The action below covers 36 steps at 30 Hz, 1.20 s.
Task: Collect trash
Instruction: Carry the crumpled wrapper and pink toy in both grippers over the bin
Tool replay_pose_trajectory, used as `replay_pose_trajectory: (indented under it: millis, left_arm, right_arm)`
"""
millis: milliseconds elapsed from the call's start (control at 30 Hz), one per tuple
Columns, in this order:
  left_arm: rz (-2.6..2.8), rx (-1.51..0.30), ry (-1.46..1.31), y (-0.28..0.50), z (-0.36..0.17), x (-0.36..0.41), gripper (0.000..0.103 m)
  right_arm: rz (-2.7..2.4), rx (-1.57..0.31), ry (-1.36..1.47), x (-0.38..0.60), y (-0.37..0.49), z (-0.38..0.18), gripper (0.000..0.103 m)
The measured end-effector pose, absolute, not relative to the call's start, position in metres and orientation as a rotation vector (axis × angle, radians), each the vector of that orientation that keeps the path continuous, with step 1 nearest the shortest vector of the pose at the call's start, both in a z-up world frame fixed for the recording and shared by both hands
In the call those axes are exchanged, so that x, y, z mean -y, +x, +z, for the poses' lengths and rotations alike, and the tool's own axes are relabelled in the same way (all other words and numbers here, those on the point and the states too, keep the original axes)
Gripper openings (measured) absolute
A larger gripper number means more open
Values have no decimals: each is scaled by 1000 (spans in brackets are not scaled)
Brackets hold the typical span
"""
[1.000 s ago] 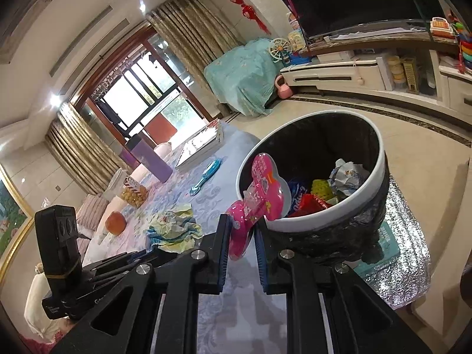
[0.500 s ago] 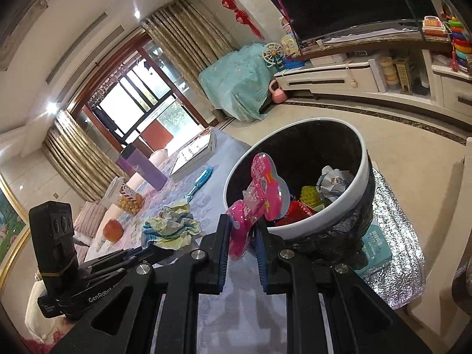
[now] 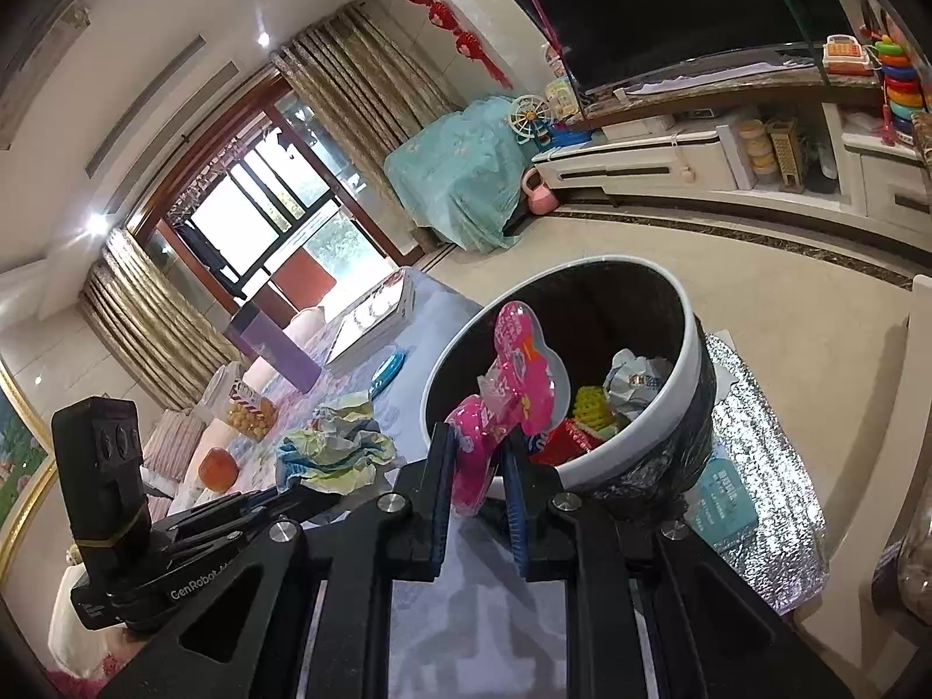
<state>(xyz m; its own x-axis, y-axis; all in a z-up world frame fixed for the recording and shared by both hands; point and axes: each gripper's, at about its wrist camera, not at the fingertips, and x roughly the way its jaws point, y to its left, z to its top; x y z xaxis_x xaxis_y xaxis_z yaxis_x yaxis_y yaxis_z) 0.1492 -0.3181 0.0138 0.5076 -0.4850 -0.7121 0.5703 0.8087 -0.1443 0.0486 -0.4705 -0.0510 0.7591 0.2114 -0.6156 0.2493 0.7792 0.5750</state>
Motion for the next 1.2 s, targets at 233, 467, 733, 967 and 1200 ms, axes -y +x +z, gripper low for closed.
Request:
replay_pose_trajectory:
  millis: [233,467,733,967,1200]
  left_arm:
    - [-641,-817,124,155,15,325,16]
    - [-643,-814,134,162,17,335,16]
    - [-652,-812,149,173,16,346,16]
    - [-655,-816,169,185,13,360,16]
    - [-656,-808,190,195,12,373,16]
  right_arm:
    - [-41,-720,686,478,50,-50,16]
    - [-48,-722,672,485,57,-49,16]
    - [-62,-731,646,492,64,-50,16]
    - [-80,-748,631,500,71,-53,16]
    - [-88,-766,606,504,79,-53,16]
